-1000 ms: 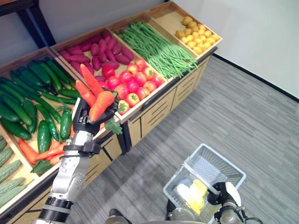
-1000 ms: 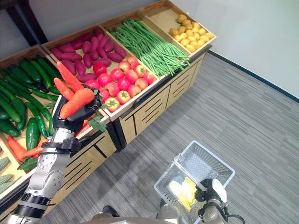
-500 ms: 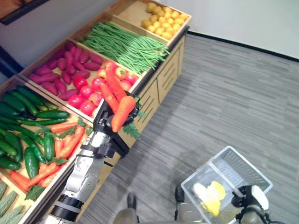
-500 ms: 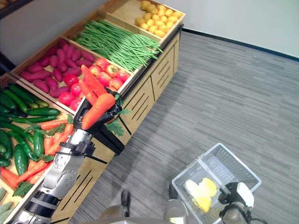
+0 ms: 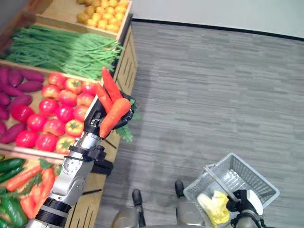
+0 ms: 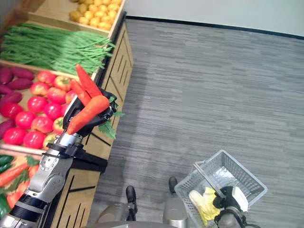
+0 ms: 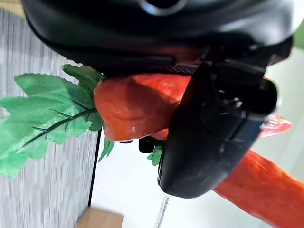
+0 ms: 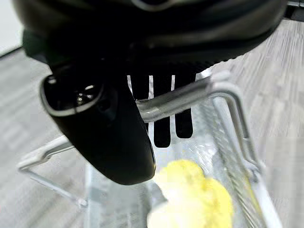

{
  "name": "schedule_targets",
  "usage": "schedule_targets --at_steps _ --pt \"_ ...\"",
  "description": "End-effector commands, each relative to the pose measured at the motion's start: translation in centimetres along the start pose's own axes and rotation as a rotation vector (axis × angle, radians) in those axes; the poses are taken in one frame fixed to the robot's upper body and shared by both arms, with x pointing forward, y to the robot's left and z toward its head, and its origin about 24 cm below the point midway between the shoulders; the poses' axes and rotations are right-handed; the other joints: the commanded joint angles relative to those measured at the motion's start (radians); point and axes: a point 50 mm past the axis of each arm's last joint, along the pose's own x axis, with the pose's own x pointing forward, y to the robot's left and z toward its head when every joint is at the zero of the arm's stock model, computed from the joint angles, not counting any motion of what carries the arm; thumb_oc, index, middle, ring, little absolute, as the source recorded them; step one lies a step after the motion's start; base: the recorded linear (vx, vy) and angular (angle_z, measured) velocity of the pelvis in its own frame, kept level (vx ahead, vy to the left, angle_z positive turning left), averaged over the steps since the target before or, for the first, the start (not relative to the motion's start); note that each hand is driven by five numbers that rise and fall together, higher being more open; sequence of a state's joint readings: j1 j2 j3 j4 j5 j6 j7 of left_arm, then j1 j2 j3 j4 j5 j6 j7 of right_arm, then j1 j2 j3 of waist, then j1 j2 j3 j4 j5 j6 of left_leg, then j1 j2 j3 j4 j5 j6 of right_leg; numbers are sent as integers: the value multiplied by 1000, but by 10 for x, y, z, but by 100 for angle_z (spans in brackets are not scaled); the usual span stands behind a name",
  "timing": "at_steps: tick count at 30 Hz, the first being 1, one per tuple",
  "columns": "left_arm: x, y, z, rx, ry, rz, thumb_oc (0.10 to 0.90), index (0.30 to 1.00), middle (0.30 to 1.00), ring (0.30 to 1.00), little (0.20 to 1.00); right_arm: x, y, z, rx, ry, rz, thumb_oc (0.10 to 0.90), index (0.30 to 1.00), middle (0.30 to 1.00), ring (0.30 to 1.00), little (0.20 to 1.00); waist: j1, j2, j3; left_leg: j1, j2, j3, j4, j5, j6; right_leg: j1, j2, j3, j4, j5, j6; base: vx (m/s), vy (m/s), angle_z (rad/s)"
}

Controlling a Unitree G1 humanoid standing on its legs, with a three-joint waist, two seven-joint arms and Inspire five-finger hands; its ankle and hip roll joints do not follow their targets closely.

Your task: Get the vegetables into the basket

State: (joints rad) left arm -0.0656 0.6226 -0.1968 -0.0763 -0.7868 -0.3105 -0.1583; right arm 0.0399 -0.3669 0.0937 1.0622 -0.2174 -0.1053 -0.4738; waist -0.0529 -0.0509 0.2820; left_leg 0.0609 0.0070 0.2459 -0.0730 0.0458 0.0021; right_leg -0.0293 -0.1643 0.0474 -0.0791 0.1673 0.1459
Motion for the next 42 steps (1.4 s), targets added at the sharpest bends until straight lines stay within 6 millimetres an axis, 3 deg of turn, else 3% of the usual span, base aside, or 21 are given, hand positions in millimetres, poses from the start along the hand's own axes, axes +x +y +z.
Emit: schedule_targets --at_steps 1,9,10,16,17,18,19,21,22,23,24,25,29,30,31,33,34,35,39,42 --pt "12 -10 45 41 -254 -87 400 300 300 300 300 16 -34 18 23 -85 -152 400 300 300 300 300 15 4 -85 -49 63 -13 71 -32 -63 54 -57 -120 123 -94 77 54 28 -35" --pt "13 -7 42 56 -218 -112 400 300 300 300 300 23 -63 15 -23 -99 -231 400 300 300 300 300 -3 21 -128 18 86 66 42 -28 -92 89 -43 -126 -8 -85 83 43 -39 -23" --pt "13 -7 39 55 -202 -118 400 300 300 300 300 27 -73 31 -15 -161 -259 400 300 300 300 300 -7 28 -134 30 92 82 21 -16 -98 83 -40 -123 -8 -89 89 9 -97 -3" --pt "18 -14 34 51 -169 -169 400 300 300 300 300 35 -106 65 -33 -306 -326 400 300 300 300 300 -13 49 -144 54 104 91 -10 6 -110 84 -22 -113 -8 -95 83 12 -82 -20" --pt "23 -20 32 54 -155 -207 400 300 300 300 300 37 -123 87 -33 -389 -358 400 300 300 300 300 -20 56 -149 58 112 88 -14 9 -114 87 -15 -114 -8 -99 78 6 -64 -2" --pt "23 -20 32 54 -156 -207 400 300 300 300 300 37 -123 87 -33 -389 -358 400 300 300 300 300 -20 57 -147 58 112 87 -14 9 -114 88 -15 -115 -8 -99 78 -3 -97 1" --pt "27 -25 30 68 -137 -246 400 300 300 300 300 36 -133 111 -45 -479 -368 400 300 300 300 300 -28 63 -149 57 118 88 -14 12 -118 87 -7 -114 -8 -101 75 -9 -35 1" --pt "29 -28 30 80 -131 -266 400 300 300 300 300 36 -137 118 -52 -502 -372 400 300 300 300 300 -30 66 -151 57 121 87 -14 14 -119 87 -4 -116 -8 -103 72 -8 -58 -3" --pt "35 -37 29 92 -114 -328 400 300 300 300 300 36 -148 137 -71 -561 -384 400 300 300 300 300 -32 72 -152 57 125 83 -14 16 -123 89 0 -120 -8 -104 69 -8 -111 -3" --pt "43 -52 28 146 -87 -434 400 300 300 300 300 29 -159 176 -97 -690 -377 400 300 300 300 300 -37 78 -155 59 135 87 -14 20 -129 90 8 -121 -8 -105 64 -7 -90 1" --pt "43 -52 28 146 -87 -434 400 300 300 300 300 29 -159 176 -97 -690 -377 400 300 300 300 300 -37 78 -154 59 135 87 -14 20 -129 90 8 -121 -8 -105 64 -1 -74 2" --pt "46 -62 26 166 -73 -497 400 300 300 300 300 28 -162 193 -115 -734 -371 400 300 300 300 300 -34 79 -156 62 139 90 -14 21 -131 92 11 -124 -8 -107 63 0 0 0" --pt "52 -76 26 218 -64 -591 400 300 300 300 300 25 -165 213 -136 -792 -355 400 300 300 300 300 -33 81 -156 65 140 88 -14 21 -133 97 12 -127 -8 -108 62 3 -9 -2" --pt "58 -91 28 288 -72 -689 400 300 300 300 300 19 -169 235 -157 -855 -342 400 300 300 300 300 -33 83 -155 65 139 82 -14 20 -132 100 11 -130 -8 -107 61 0 0 0" --pt "58 -91 29 289 -73 -690 400 300 300 300 300 19 -169 236 -156 -855 -343 400 300 300 300 300 -33 83 -154 65 139 82 -14 20 -132 100 11 -131 -8 -107 61 0 0 0" --pt "62 -101 30 339 -78 -756 400 300 300 300 300 14 -171 254 -167 -900 -342 400 300 300 300 300 -33 86 -150 62 137 78 -14 19 -132 99 8 -131 -8 -106 60 0 0 0" --pt "66 -111 30 397 -89 -814 400 300 300 300 300 8 -172 274 -165 -940 -331 400 300 300 300 300 -33 87 -147 60 135 76 -14 19 -131 94 7 -128 -8 -103 61 0 0 0" --pt "67 -111 30 399 -90 -814 400 300 300 300 300 8 -172 275 -164 -940 -332 400 300 300 300 300 -33 87 -145 60 135 76 -14 19 -131 94 7 -128 -8 -103 61 0 0 0" --pt "76 -130 31 522 -135 -916 400 300 300 300 300 -2 -174 313 -149 -999 -308 400 300 300 300 300 -22 91 -134 51 131 74 -14 19 -131 78 3 -122 -8 -96 65 0 0 0" --pt "78 -137 32 573 -155 -952 400 300 300 300 300 -2 -176 320 -152 -989 -293 400 300 300 300 300 -17 92 -132 46 130 73 -14 21 -131 76 1 -123 -8 -95 66 0 0 0"
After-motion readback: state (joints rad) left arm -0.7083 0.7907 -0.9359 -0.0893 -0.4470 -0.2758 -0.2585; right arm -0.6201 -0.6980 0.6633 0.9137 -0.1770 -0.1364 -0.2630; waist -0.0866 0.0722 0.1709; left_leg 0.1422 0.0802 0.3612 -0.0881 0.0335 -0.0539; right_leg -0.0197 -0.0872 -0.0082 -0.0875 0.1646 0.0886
